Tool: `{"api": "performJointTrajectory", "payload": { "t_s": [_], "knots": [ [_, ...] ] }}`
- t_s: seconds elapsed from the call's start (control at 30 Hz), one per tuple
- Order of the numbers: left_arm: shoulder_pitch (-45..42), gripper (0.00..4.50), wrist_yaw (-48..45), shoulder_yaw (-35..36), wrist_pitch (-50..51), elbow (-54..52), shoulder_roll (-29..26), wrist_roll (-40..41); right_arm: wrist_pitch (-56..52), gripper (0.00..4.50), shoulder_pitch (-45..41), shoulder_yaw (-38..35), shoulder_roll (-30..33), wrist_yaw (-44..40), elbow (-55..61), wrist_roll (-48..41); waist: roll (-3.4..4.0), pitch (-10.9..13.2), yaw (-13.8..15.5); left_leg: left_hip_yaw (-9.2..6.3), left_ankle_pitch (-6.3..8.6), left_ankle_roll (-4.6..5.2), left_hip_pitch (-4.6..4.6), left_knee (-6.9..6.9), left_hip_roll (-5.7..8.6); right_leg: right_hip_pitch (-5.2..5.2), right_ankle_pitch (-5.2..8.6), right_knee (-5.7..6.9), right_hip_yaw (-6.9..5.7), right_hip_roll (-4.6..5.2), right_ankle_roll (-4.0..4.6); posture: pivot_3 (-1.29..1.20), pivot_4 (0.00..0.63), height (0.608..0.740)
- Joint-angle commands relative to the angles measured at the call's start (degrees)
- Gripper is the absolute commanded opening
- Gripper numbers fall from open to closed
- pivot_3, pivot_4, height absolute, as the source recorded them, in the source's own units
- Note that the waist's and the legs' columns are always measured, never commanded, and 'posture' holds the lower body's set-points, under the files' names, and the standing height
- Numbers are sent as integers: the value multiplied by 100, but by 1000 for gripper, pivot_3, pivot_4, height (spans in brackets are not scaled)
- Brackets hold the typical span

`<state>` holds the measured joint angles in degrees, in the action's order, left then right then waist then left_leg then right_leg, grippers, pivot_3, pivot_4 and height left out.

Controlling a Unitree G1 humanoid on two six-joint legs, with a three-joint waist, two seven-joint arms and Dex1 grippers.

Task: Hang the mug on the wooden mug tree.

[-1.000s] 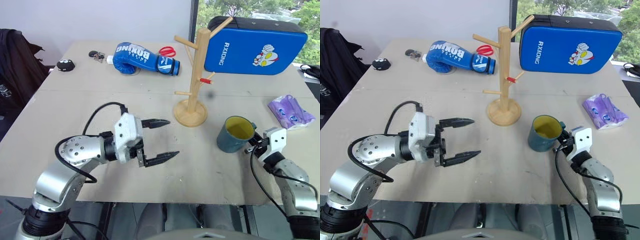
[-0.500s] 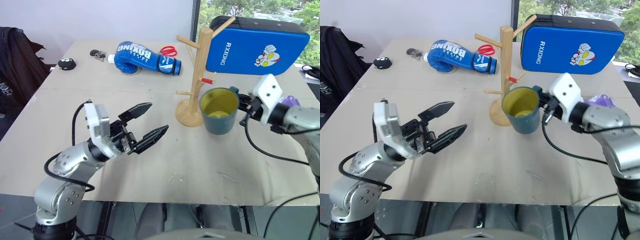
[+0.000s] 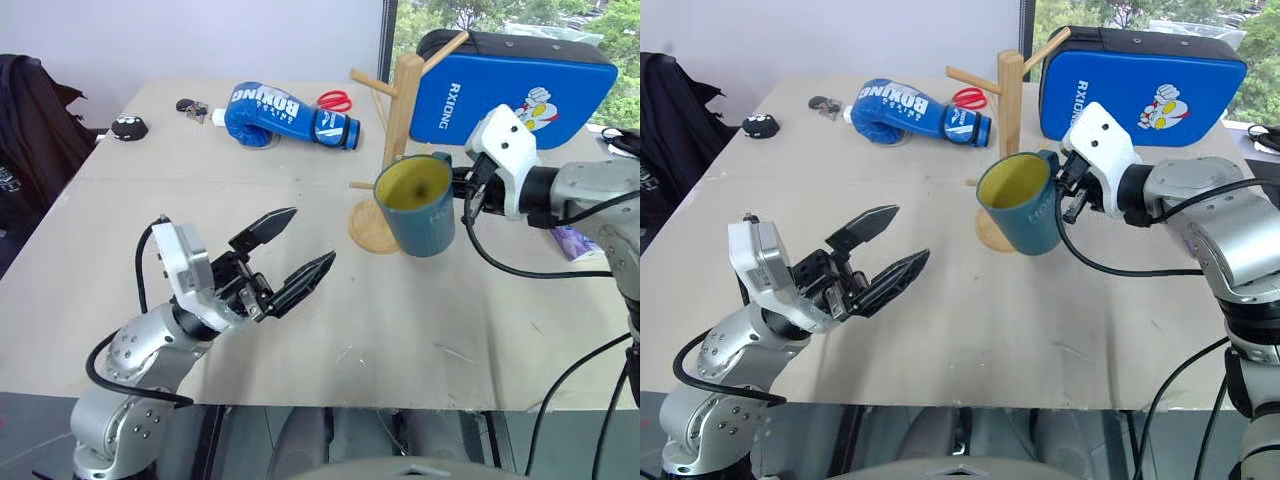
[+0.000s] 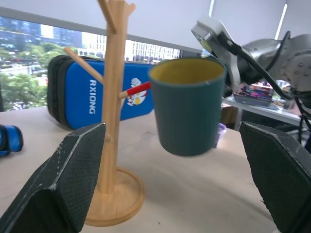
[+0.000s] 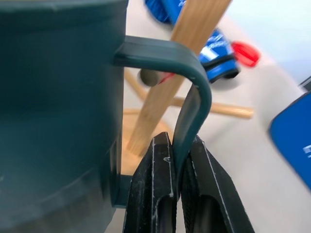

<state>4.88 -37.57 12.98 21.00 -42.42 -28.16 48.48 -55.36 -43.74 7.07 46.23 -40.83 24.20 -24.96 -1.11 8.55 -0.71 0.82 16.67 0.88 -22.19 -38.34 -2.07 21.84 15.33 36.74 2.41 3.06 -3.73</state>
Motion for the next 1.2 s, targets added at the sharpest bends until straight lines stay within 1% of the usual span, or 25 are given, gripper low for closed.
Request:
{"api": "performJointTrajectory", "payload": {
  "t_s": [0.03, 0.23, 0.47, 0.5, 0.53, 0.57, 0.6, 0.67, 0.7, 0.73, 0.77, 0.8, 0.83, 1.0, 1.07, 1.2],
  "knots": [
    [69, 4500, -39, 64, -166, -217, -39, 43, -58, 29, -385, 192, -248, 274, -46, 284, 0, 0, -10, 2, 0, 0, 2, 0, 0, 0, 0, 1, 1, 0, 0, 0, 150, 737],
    [-51, 4500, -143, 34, -196, -61, -116, 48, -400, 29, -542, 401, -360, 480, 55, 498, 1, 0, 13, -3, 0, -1, -4, 0, 0, 1, 0, -2, -4, -1, 0, 0, 150, 737],
    [-60, 4500, -261, -84, -262, 17, -85, -57, -635, 29, -854, 589, -509, 590, -114, 702, 1, 1, -12, 0, 0, -1, -2, 1, 2, 4, 0, 0, -2, -3, 1, 0, 150, 737],
    [-64, 4500, -273, -98, -275, 33, -78, -73, -636, 294, -890, 602, -547, 590, -147, 722, 1, 1, -11, 0, 0, -1, -3, 1, 2, 5, 0, 0, -2, -3, 1, 0, 150, 737],
    [-68, 4500, -288, -108, -285, 49, -77, -85, -633, 672, -913, 623, -569, 580, -172, 741, 1, 1, -11, -1, 0, -1, -3, 1, 1, 6, 0, 0, -2, -3, 0, 0, 150, 737],
    [-78, 4500, -306, -115, -299, 69, -81, -98, -627, 918, -932, 640, -595, 573, -207, 761, 1, 1, -11, -1, 0, -1, -3, 1, 1, 5, 0, 0, -2, -3, 0, 0, 150, 737],
    [-88, 4500, -319, -120, -308, 87, -83, -103, -620, 1317, -947, 651, -614, 565, -236, 780, 1, 1, -8, 0, 0, -1, -3, 1, 1, 5, 0, 0, -2, -3, 1, 0, 150, 737],
    [-97, 4500, -348, -132, -331, 117, -92, -127, -611, 2334, -973, 657, -643, 558, -284, 820, 1, 1, 0, -1, 0, 0, -4, 1, 2, 5, 0, -1, -3, -3, 1, 0, 150, 737],
    [-100, 4500, -352, -136, -339, 123, -91, -132, -614, 2751, -979, 650, -652, 553, -295, 835, 1, 1, -2, -1, 0, -1, -4, 1, 2, 5, 0, -1, -3, -3, 0, 0, 150, 737],
    [-109, 4500, -350, -148, -346, 129, -86, -135, -609, 3294, -981, 644, -653, 545, -309, 852, 1, 1, -6, -1, 0, 0, -4, 1, 2, 5, 0, -1, -3, -3, 1, 0, 150, 737],
    [-117, 4500, -349, -160, -353, 135, -84, -142, -608, 3696, -982, 634, -657, 541, -317, 866, 1, 1, -9, 0, 0, -1, -5, 1, 1, 5, 0, -1, -2, -3, 0, 0, 150, 737],
    [-128, 4500, -348, -178, -364, 149, -80, -159, -609, 4256, -978, 624, -653, 530, -321, 872, 1, 1, -9, 0, 0, 0, -5, 1, 1, 6, 0, -1, -2, -3, 1, 0, 150, 737],
    [-136, 4500, -352, -190, -373, 160, -78, -168, -614, 4457, -971, 608, -647, 515, -319, 869, 2, 1, -10, -1, 0, 0, -5, 2, 1, 6, 0, -1, -2, -3, 1, 0, 150, 737],
    [-142, 4500, -379, -193, -401, 194, -87, -183, -731, 4457, -868, 298, -481, 354, -147, 698, 1, 1, -5, -1, 0, 0, -5, 2, 1, 7, 0, -1, -2, -3, 1, 0, 150, 737],
    [-121, 4500, -393, -191, -408, 199, -100, -207, -787, 4457, -752, 41, -340, 221, 27, 522, 2, 1, 7, -3, 0, 0, -10, 2, 0, 8, 0, -2, -5, -2, 0, 0, 150, 737],
    [-60, 4500, -435, -168, -429, 212, -119, -242, -1287, 4457, -359, -708, 20, -43, 453, -28, 1, 0, 10, -9, 0, 0, -32, 0, -2, 27, 0, -3, -10, -1, 0, 0, 150, 737]
  ]
}}
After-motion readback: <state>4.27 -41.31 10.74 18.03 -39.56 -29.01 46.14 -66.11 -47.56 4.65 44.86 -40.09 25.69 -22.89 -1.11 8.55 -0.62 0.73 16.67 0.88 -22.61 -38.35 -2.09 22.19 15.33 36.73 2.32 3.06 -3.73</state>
